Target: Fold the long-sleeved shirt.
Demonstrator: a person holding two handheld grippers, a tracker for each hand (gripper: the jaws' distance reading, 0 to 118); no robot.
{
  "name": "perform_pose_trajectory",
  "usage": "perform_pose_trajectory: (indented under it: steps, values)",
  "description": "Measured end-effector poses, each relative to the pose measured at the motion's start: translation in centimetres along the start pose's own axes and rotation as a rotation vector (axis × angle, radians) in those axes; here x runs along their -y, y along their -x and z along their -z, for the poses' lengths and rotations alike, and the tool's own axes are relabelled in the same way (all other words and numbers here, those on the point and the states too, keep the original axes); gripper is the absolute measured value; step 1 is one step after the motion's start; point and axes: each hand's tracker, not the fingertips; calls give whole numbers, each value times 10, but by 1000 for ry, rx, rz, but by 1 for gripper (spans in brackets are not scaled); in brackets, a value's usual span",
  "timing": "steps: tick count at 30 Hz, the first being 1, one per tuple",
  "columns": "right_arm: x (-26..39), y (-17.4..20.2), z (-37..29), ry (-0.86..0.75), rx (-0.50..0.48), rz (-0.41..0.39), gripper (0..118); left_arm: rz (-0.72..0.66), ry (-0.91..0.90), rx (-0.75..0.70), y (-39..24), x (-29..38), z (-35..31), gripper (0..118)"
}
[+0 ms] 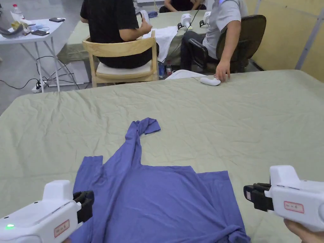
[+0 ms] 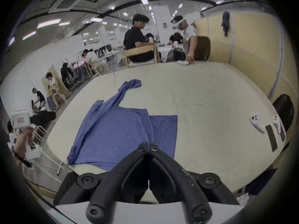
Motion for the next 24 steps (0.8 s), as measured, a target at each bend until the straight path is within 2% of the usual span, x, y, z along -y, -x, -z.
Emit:
perform_pose_trajectory:
  steps: [2, 5, 6, 7, 8, 9, 11, 16, 18, 21, 24]
  values:
    - [-24, -7, 30, 85, 0, -37, 0, 5, 15, -6, 0, -4, 10, 0]
    - [-53, -19, 79, 168, 80, -118, 1, -9, 34, -2, 1, -8, 24, 0]
    - [-61, -23, 95, 191, 81, -118, 8, -6, 46, 0, 1, -9, 30, 0]
    - [-66, -29, 109, 195, 73, -109, 28, -2, 55, -1, 1, -9, 34, 0]
    - [-72, -34, 124, 205, 76, -105, 56, -2, 61, 1, 1, -9, 38, 0]
    - [-76, -39, 140, 237, 105, -94, 73, -7, 66, 4, 3, -11, 42, 0]
    - [-83, -50, 166, 299, 170, -75, 66, -21, 81, 10, 5, -12, 52, 0]
    - [-90, -78, 224, 303, 169, 2, 66, -25, 105, 10, 9, -13, 71, 0]
    - [-90, -85, 243, 310, 180, 7, 64, -27, 116, 12, 17, -12, 80, 0]
    - [-86, -87, 269, 324, 205, -3, 55, -39, 128, 10, 25, -7, 91, 0]
    - [-72, -86, 292, 419, 174, 10, 45, -44, 139, 6, 28, -3, 97, 0]
